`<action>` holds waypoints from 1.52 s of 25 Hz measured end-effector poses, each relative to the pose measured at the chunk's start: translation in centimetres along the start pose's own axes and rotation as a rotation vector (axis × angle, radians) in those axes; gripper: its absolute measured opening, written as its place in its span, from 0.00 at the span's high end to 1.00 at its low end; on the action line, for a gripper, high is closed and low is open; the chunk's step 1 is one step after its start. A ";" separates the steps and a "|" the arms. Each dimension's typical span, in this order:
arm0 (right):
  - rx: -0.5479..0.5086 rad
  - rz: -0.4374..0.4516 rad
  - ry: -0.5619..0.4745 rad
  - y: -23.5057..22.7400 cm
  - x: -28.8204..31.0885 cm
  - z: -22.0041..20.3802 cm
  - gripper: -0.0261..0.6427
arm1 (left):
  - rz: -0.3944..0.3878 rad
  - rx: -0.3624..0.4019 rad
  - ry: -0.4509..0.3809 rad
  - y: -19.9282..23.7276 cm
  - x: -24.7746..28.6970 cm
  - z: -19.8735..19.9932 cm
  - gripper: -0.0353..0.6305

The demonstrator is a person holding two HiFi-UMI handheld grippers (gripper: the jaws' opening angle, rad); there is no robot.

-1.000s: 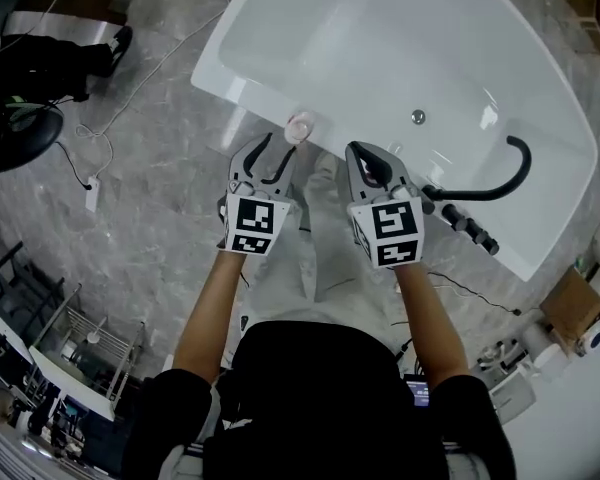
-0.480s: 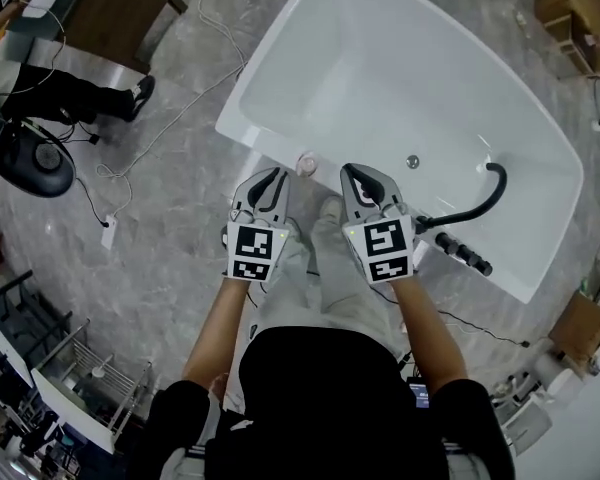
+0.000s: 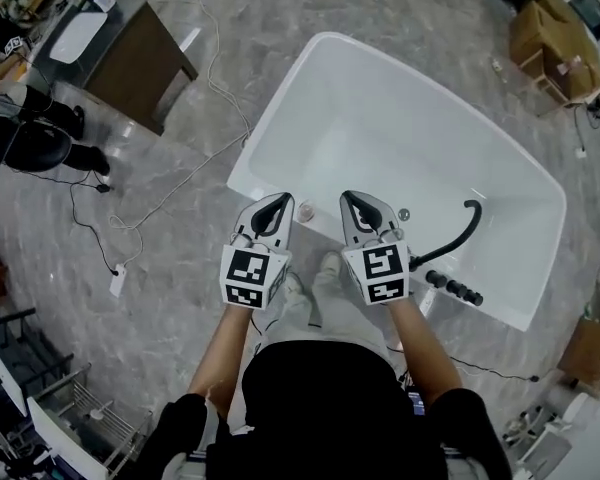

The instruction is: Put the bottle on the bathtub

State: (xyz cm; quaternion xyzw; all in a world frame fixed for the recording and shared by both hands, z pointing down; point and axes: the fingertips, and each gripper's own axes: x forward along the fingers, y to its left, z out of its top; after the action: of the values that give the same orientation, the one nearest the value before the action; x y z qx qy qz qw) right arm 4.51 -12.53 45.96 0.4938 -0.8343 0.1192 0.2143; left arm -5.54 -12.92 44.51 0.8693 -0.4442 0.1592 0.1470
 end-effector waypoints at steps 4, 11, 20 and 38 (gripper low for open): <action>-0.022 -0.028 -0.056 -0.8 -1.5 2.6 0.92 | 0.006 0.006 -0.056 -0.5 -1.5 3.3 0.93; -0.025 -0.039 -0.147 -1.6 -4.7 7.2 0.92 | 0.014 0.040 -0.140 -1.9 -4.5 8.7 0.93; -0.028 -0.026 -0.250 -0.8 -7.0 12.5 0.93 | 0.082 0.121 -0.214 -1.3 -7.7 13.0 0.93; -0.080 -0.046 -0.380 0.0 -10.3 18.0 0.93 | 0.136 0.163 -0.358 -1.5 -12.2 19.1 0.93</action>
State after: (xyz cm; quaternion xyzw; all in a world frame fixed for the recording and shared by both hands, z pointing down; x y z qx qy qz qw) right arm 4.49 -11.94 25.24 0.5175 -0.8523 -0.0143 0.0750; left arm -8.29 -10.82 22.05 0.8607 -0.5066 0.0471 -0.0166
